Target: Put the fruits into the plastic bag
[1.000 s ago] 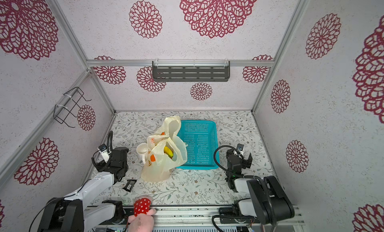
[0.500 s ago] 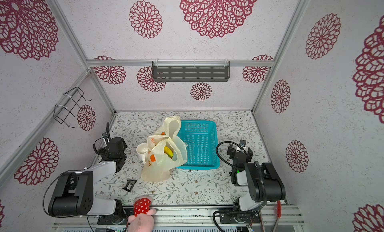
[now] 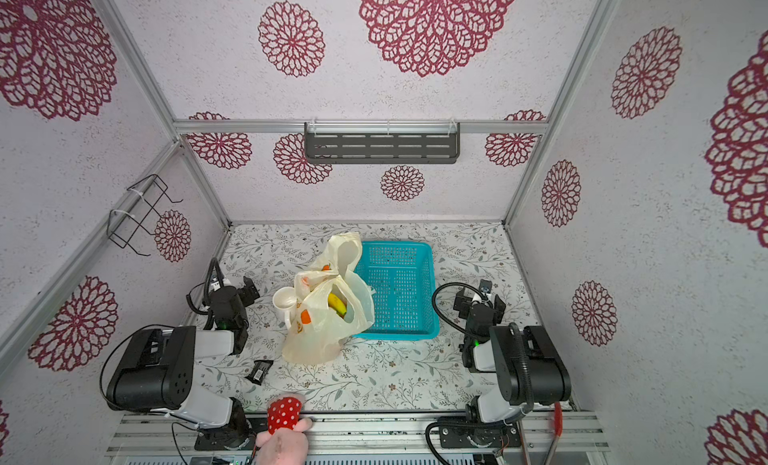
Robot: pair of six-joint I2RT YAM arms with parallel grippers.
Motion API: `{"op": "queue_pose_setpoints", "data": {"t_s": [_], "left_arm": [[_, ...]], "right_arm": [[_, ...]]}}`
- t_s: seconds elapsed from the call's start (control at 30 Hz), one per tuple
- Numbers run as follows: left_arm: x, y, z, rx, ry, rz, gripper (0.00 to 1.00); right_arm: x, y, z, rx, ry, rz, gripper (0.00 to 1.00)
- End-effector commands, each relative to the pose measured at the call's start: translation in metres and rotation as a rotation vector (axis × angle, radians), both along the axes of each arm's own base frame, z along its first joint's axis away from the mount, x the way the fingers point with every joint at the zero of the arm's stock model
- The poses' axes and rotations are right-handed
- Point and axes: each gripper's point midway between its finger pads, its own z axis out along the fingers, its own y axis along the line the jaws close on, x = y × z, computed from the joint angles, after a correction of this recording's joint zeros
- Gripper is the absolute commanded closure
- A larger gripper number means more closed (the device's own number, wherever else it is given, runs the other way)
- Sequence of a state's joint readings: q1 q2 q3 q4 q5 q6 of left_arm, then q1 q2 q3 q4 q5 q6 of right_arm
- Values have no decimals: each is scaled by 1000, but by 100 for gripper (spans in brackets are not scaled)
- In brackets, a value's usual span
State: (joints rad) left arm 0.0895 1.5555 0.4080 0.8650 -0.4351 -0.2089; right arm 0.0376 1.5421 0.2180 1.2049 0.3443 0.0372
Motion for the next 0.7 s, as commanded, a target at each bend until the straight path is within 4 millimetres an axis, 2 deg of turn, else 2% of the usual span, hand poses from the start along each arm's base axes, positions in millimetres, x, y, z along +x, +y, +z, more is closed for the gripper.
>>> {"op": "queue_pose_setpoints", "data": {"t_s": [0.0,0.67], "left_arm": [[5,-2,8,20,-28,-27,3],[5,-2,8,27,-23,-22,3]], "right_arm": [[7,-1,15,13,-56,-16,1],[5,2,16,-15,-55,-32,1]]}}
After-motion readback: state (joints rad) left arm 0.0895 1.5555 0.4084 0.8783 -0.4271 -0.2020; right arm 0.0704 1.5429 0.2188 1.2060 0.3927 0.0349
